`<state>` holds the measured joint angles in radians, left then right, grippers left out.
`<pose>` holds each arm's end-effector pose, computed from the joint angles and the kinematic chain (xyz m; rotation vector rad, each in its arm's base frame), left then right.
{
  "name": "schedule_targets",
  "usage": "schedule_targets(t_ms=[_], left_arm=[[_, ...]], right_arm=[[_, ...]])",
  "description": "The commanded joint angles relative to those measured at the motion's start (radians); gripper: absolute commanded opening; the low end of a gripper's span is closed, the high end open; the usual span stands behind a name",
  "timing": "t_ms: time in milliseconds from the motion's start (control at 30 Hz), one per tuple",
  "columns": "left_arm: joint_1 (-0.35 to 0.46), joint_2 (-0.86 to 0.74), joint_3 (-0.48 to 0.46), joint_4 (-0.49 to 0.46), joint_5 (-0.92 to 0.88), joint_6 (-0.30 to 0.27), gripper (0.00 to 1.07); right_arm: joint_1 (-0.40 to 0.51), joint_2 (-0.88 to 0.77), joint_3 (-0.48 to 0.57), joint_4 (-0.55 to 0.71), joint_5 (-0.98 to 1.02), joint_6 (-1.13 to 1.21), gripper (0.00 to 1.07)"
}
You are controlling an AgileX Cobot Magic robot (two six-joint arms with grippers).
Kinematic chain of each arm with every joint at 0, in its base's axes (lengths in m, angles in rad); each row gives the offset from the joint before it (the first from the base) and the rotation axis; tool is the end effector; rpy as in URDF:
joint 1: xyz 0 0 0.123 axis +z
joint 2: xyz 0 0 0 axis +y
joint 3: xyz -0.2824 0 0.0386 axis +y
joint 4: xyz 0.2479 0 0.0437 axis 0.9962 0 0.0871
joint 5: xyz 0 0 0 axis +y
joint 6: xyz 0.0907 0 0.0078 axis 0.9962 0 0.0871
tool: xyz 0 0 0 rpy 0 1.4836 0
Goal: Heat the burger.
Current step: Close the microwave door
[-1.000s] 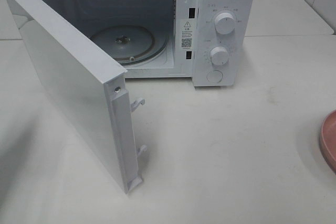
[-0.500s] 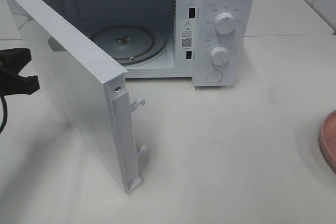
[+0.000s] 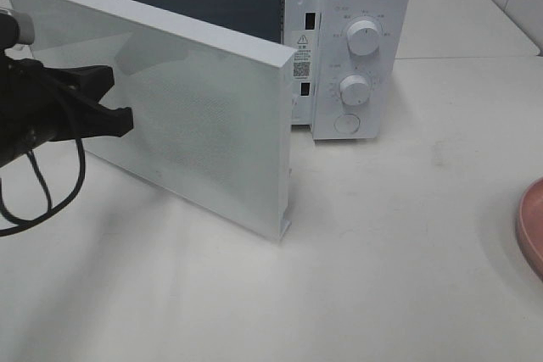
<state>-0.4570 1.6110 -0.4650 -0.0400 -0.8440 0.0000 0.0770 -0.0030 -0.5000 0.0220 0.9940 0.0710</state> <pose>0.2532 -0.1215 0.1762 0.3626 1.7602 -0.3203 -0.0029 0.0015 0.2827 -0.0061 1.9764 0.1224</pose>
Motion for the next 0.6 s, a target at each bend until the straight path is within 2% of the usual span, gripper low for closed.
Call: schedule_targets(t_ms=[33, 100, 133, 167, 233, 267, 300, 333, 400, 433, 500, 533, 600], left_arm=[[-0.065, 0.023, -0.061, -0.129, 0.029, 0.064, 0.0], [-0.082, 0.031, -0.077, -0.159, 0.036, 0.082, 0.0], [-0.117, 0.044, -0.107, -0.222, 0.049, 0.119, 0.0], [-0.117, 0.044, -0.107, -0.222, 0.049, 0.119, 0.0], [-0.163, 0.068, -0.156, -0.313, 0.049, 0.181, 0.0], [-0.163, 0.068, -0.156, -0.313, 0.049, 0.181, 0.0], [-0.189, 0.087, -0.189, -0.37, 0.061, 0.224, 0.0], [-0.189, 0.087, -0.189, -0.37, 0.061, 0.224, 0.0], [-0.227, 0.117, -0.244, -0.457, 0.083, 0.285, 0.0], [-0.227, 0.117, -0.244, -0.457, 0.083, 0.285, 0.0], [-0.258, 0.149, -0.297, -0.528, 0.086, 0.338, 0.0], [-0.258, 0.149, -0.297, -0.528, 0.086, 0.338, 0.0], [-0.281, 0.184, -0.354, -0.589, 0.092, 0.378, 0.0]], right_arm=[[-0.006, -0.033, 0.001, -0.005, -0.001, -0.003, 0.76], [-0.006, -0.033, 0.001, -0.005, -0.001, -0.003, 0.76], [-0.006, -0.033, 0.001, -0.005, -0.001, -0.003, 0.76], [-0.006, -0.033, 0.001, -0.005, -0.001, -0.003, 0.76], [-0.006, -0.033, 0.001, -0.005, -0.001, -0.003, 0.76], [-0.006, -0.033, 0.001, -0.005, -0.001, -0.003, 0.76], [-0.006, -0.033, 0.001, -0.005, -0.001, -0.003, 0.76], [-0.006, -0.033, 0.001, -0.005, -0.001, -0.003, 0.76], [-0.006, -0.033, 0.001, -0.005, -0.001, -0.003, 0.76], [-0.006, -0.033, 0.001, -0.005, -0.001, -0.003, 0.76], [-0.006, -0.033, 0.001, -0.005, -0.001, -0.003, 0.76], [-0.006, -0.033, 0.001, -0.005, -0.001, -0.003, 0.76], [-0.006, -0.033, 0.001, -0.005, -0.001, -0.002, 0.76]])
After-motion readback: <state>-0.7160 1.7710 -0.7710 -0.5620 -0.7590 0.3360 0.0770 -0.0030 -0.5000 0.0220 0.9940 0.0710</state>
